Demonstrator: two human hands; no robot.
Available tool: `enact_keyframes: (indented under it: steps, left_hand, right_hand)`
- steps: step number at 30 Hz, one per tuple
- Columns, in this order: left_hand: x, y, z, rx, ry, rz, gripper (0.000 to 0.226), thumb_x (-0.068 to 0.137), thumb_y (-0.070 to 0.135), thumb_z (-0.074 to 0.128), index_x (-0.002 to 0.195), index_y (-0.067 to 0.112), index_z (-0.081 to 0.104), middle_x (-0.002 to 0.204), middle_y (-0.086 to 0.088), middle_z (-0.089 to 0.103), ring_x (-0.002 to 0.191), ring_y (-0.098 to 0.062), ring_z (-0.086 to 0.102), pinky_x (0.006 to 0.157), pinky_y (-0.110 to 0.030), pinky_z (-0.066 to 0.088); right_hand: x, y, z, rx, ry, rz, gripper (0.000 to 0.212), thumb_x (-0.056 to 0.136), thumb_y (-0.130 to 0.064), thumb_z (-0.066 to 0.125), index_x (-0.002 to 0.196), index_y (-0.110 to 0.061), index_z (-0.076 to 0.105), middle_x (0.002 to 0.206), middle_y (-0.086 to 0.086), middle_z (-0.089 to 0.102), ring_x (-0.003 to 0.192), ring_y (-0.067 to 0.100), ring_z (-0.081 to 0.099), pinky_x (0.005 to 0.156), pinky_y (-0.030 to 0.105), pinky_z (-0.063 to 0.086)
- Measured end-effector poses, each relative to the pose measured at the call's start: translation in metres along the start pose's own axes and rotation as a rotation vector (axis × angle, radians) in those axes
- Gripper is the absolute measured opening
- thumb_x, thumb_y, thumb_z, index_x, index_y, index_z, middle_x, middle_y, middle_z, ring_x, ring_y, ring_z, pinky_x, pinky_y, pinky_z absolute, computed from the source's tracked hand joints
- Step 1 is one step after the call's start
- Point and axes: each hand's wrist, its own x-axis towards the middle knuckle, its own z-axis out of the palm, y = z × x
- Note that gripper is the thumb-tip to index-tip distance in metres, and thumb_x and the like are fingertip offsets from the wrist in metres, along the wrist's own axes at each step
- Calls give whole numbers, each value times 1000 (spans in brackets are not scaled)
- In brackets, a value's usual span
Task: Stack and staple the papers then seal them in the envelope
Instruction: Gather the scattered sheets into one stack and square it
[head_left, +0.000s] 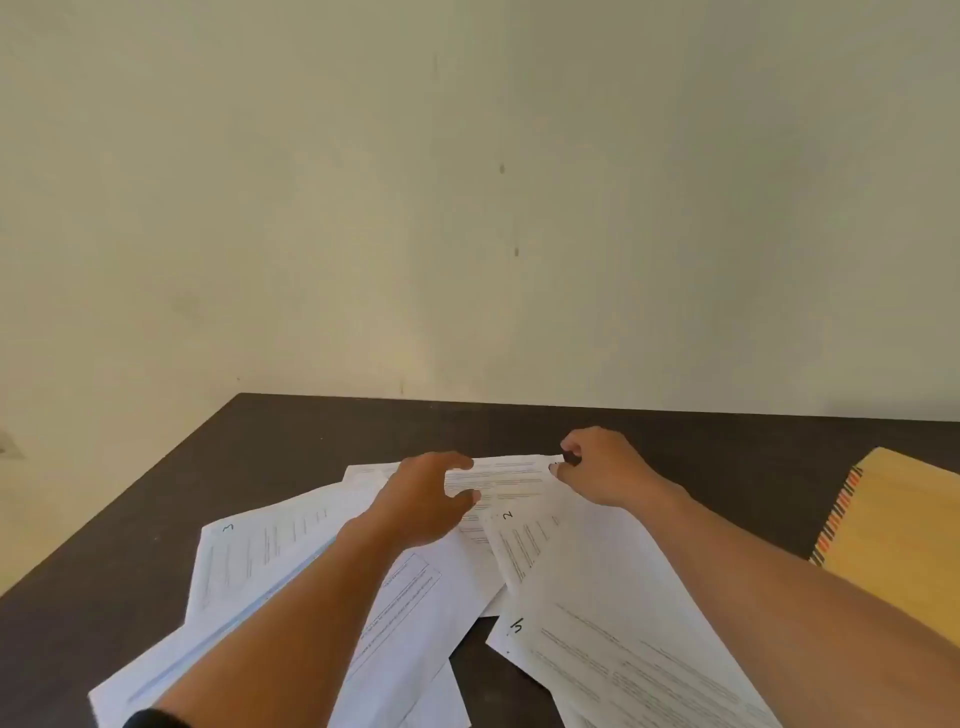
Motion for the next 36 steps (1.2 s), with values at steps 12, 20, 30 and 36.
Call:
enact_keyframes:
  steps: [12, 20, 30, 36]
  left_hand:
    - [29, -24, 25, 103, -2, -55, 48, 89, 49, 68, 134, 35, 58, 146, 10, 49, 136, -16, 42, 111, -44, 40]
    - [32, -11, -7, 68, 129, -3, 95, 79, 45, 80, 155, 31, 25, 161, 1, 27, 146, -26, 29, 114, -50, 36]
    - [30, 50, -102, 139, 580, 61, 21, 90, 44, 69, 103, 27, 68, 100, 9, 64, 95, -21, 58, 99, -42, 39]
    - [-7, 81, -127, -36, 671, 107, 10, 100, 33, 57, 101, 23, 56, 92, 6, 65, 70, -16, 56, 60, -28, 40]
  right_hand:
    - [36, -8, 31, -138, 131, 31, 11, 93, -35, 68, 95, -25, 64, 104, -1, 67, 104, 26, 61, 93, 44, 48]
    - [23, -46, -17, 307, 244, -254, 21, 98, -14, 62, 105, -31, 53, 99, 4, 65, 79, 23, 64, 67, 35, 55]
    - [-16, -103, -102, 419, 436, -433, 38, 93, -20, 66, 113, -46, 44, 100, 1, 71, 99, 28, 63, 79, 42, 57]
    - [-55, -111, -128, 374, 500, -414, 42, 93, -27, 69, 128, -32, 46, 108, -4, 69, 99, 23, 64, 89, 47, 56]
